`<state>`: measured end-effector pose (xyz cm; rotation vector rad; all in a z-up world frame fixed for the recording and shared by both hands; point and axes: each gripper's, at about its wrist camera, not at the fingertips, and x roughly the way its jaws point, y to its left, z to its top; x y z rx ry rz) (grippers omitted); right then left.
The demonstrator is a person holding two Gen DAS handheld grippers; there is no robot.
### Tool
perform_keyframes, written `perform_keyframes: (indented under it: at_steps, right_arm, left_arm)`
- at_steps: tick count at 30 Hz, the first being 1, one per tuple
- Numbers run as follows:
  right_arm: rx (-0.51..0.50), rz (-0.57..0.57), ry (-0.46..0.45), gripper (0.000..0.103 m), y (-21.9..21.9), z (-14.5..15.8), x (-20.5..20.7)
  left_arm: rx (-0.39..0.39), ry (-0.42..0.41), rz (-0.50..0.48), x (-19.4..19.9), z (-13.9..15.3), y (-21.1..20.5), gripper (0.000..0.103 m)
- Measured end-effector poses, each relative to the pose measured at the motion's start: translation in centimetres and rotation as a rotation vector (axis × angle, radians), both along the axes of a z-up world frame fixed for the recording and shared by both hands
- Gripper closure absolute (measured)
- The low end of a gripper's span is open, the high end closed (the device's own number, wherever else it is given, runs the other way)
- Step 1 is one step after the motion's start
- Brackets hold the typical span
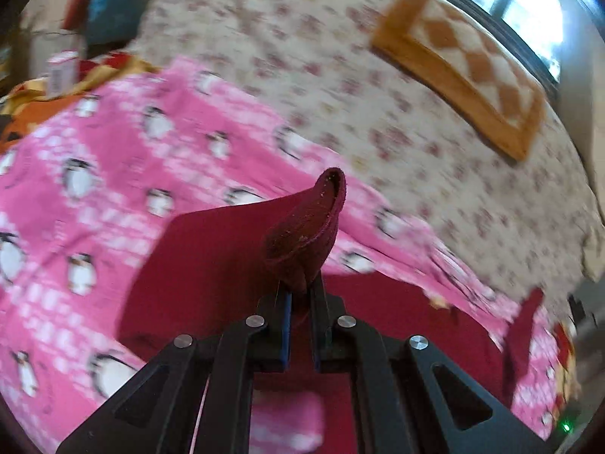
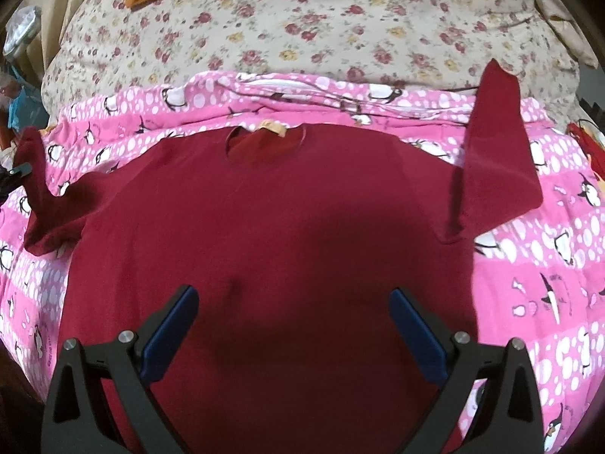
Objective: Fold small clothes
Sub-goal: 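Fold the held sleeve across the sweater body and open the left gripper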
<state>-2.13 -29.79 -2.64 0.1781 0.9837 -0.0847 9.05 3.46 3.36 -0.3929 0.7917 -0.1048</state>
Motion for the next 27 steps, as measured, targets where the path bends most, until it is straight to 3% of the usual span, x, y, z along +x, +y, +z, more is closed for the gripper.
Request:
perform_keyframes:
  at_steps: [4, 10, 17, 25, 26, 27]
  right_arm:
    - [0.006, -0.015, -0.002, 0.001, -0.9, 0.2, -0.3]
    - [-0.004, -0.047, -0.018, 0.001, -2.5, 0.7, -0.9]
    - [0.01, -0.098, -0.014, 0.001, -5.4, 0.5, -1.8]
    - [0.052, -0.13, 0.028, 0.001, -7.1, -1.3, -2.3]
    - [0.054, -0.128, 0.033, 0.001, -7.1, -1.4, -2.3]
    - [0.053, -0.125, 0.038, 0.001, -7.0, -1.5, -2.3]
  left_arm:
    - [-0.041, 0.014, -0.109, -0.5, 0.2, -4.3, 0.103]
    - [-0.02, 0.018, -0.271, -1.0, 0.0, -11.9, 0.103]
    - [-0.01, 0.052, -0.454, -2.1, -2.3, -18.8, 0.103]
    - [0.026, 0.144, -0.488, -1.3, -6.3, -20.6, 0.103]
    - [0.036, 0.148, -0.489, -1.3, -6.4, -20.5, 0.089]
    - [0.036, 0.151, -0.491, -1.3, -6.4, -20.3, 0.084]
